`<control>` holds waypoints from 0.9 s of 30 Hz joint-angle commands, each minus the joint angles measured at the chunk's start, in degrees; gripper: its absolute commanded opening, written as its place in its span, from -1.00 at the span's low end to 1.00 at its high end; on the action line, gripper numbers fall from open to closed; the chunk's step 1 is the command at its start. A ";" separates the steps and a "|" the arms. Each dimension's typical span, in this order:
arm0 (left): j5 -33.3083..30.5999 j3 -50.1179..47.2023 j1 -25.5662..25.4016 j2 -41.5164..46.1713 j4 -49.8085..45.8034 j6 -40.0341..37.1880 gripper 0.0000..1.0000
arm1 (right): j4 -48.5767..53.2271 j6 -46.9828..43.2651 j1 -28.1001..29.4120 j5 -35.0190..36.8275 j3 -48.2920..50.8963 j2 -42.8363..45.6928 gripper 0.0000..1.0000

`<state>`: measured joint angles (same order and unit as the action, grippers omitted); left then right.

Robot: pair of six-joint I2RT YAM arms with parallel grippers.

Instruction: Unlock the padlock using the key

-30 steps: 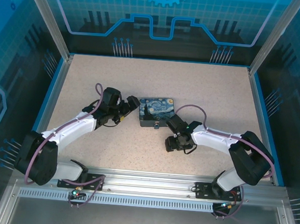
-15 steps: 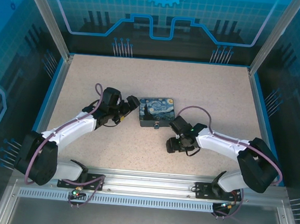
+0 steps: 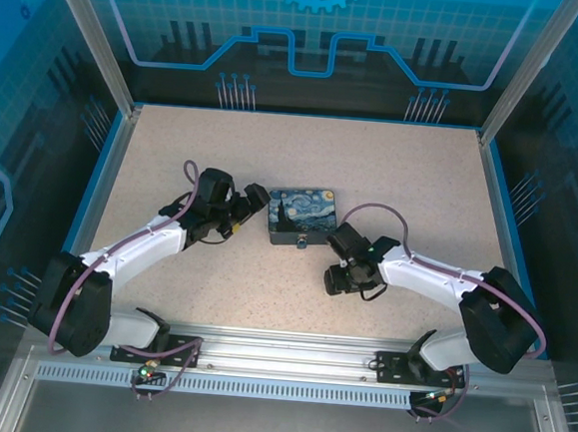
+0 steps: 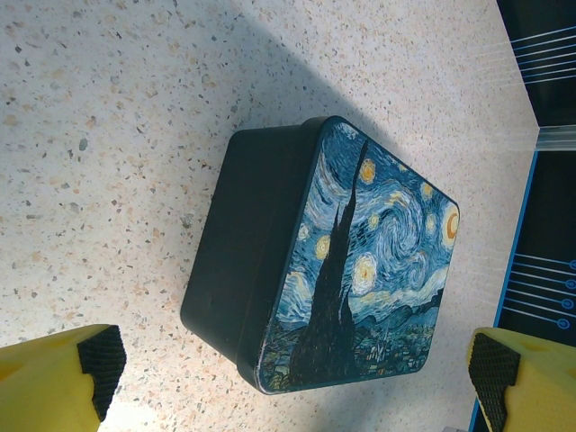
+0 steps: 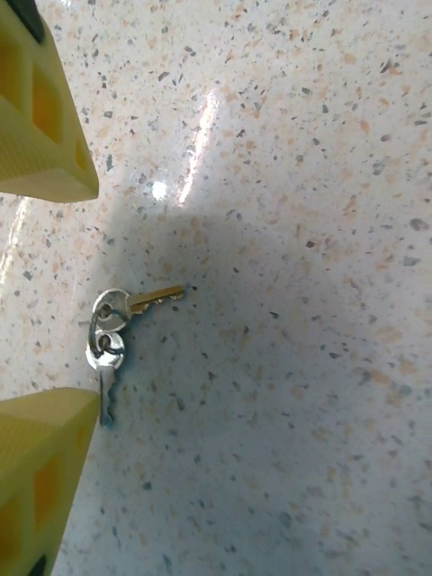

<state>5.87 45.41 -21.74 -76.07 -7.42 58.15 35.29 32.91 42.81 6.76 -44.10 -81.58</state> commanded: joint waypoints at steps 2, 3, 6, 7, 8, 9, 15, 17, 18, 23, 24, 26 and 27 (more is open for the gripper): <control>0.67 0.16 0.20 -0.50 0.26 0.19 0.98 | 3.12 -2.31 0.16 2.46 -1.36 -0.78 0.09; 0.70 0.27 0.20 -0.57 0.23 0.19 0.98 | 3.14 -2.48 0.16 2.50 -1.27 -0.62 0.07; 0.81 0.64 0.20 -0.90 0.22 0.06 0.98 | 3.21 -3.12 0.26 2.83 -1.00 -0.51 0.02; 0.89 0.73 0.21 -1.05 0.26 0.00 0.98 | 3.36 -3.36 0.26 3.04 -1.01 -0.60 0.00; 0.98 0.83 0.23 -1.22 0.22 0.10 0.98 | 3.38 -3.62 0.27 3.21 -1.00 -0.66 -0.01; 1.12 0.93 0.25 -1.32 0.41 0.19 0.98 | 3.49 -3.87 0.31 3.37 -0.99 -0.73 -0.01; 1.34 1.22 0.20 -1.71 0.72 0.23 0.98 | 3.51 -4.75 1.29 4.05 -1.43 -2.18 -0.03; 1.43 1.30 0.20 -1.71 0.63 0.23 0.98 | 3.26 -4.81 1.69 4.13 -1.54 -2.82 -0.04; 1.38 1.34 0.20 -1.60 0.58 0.21 0.98 | 3.14 -4.83 1.91 4.25 -1.62 -3.09 -0.04; 1.25 1.14 0.23 -1.45 0.53 0.21 0.98 | 2.55 -4.93 2.70 4.49 -2.12 -4.94 -0.05; 1.25 1.09 0.20 -1.44 0.49 0.21 0.98 | 2.45 -4.98 2.72 4.57 -2.13 -5.23 -0.05; 1.32 1.04 0.25 -1.45 0.53 0.21 0.98 | 2.20 -5.15 2.80 4.83 -2.27 -5.73 -0.06; 1.26 1.07 0.21 -1.44 0.57 0.26 0.98 | 2.24 -5.25 2.77 4.99 -2.27 -5.99 -0.07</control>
<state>5.89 45.41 -21.74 -77.32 -7.22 58.15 36.99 28.40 44.75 10.59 -44.77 -86.54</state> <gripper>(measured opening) 0.989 0.470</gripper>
